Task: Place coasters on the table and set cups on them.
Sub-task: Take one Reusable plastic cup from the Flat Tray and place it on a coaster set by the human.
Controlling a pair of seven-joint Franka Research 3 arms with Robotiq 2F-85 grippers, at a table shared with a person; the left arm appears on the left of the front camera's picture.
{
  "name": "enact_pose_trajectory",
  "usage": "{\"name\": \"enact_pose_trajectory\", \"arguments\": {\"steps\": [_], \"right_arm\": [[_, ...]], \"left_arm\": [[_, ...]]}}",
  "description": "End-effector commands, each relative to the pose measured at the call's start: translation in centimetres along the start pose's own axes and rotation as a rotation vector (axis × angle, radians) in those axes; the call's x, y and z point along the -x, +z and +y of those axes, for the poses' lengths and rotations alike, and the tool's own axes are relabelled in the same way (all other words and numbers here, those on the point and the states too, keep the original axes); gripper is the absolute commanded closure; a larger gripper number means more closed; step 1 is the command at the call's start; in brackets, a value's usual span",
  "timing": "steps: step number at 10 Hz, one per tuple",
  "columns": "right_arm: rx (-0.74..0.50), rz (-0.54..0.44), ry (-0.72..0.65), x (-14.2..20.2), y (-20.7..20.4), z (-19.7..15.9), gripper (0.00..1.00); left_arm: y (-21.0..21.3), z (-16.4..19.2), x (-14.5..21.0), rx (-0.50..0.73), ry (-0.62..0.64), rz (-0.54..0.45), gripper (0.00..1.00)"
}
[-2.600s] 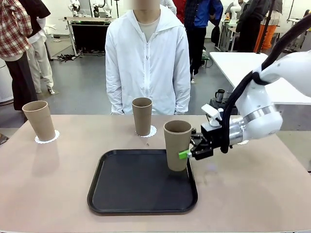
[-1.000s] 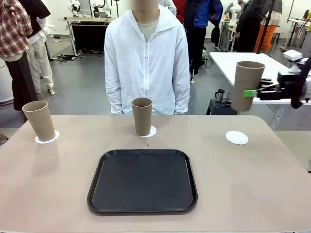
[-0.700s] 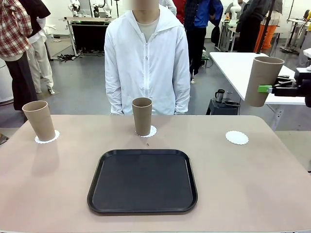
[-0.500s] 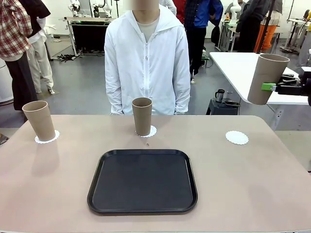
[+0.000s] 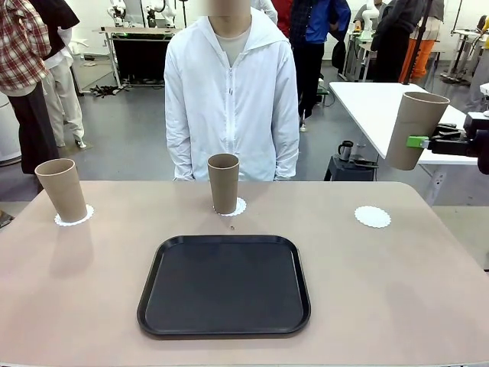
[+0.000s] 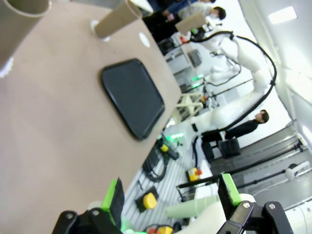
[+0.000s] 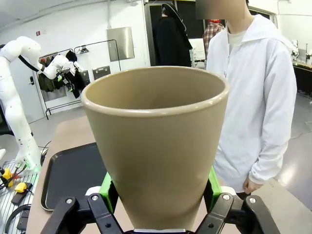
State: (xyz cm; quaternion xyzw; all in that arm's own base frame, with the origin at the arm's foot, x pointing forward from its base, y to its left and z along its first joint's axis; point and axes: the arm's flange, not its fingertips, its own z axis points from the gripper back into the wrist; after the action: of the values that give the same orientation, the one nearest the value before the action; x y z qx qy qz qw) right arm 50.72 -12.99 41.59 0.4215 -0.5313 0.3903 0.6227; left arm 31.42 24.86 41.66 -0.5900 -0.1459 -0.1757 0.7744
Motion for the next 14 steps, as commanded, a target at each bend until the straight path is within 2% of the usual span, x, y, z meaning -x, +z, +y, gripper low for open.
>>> {"name": "enact_pose_trajectory", "arguments": {"steps": [1,6,8,11,14], "right_arm": [[0.0,0.0,0.001,0.0,0.0,0.0,0.17],[0.001,0.0,0.0,0.0,0.1,0.0,0.17],[-0.059,-0.007,0.072,2.3,-1.0,-1.9,0.17],[-0.077,0.013,0.192,6.0,-0.6,-5.4,0.17],[-0.099,0.066,0.186,10.0,-0.4,-8.0,0.17]], "left_arm": [[0.0,-0.1,-0.1,-0.007,0.006,-0.01,0.0],[0.0,-0.1,-0.1,-0.007,0.006,-0.01,0.0],[0.0,-0.1,-0.1,-0.007,0.006,-0.01,0.0],[0.0,-0.1,-0.1,-0.007,0.006,-0.01,0.0],[0.0,-0.1,-0.1,-0.007,0.006,-0.01,0.0]]}}
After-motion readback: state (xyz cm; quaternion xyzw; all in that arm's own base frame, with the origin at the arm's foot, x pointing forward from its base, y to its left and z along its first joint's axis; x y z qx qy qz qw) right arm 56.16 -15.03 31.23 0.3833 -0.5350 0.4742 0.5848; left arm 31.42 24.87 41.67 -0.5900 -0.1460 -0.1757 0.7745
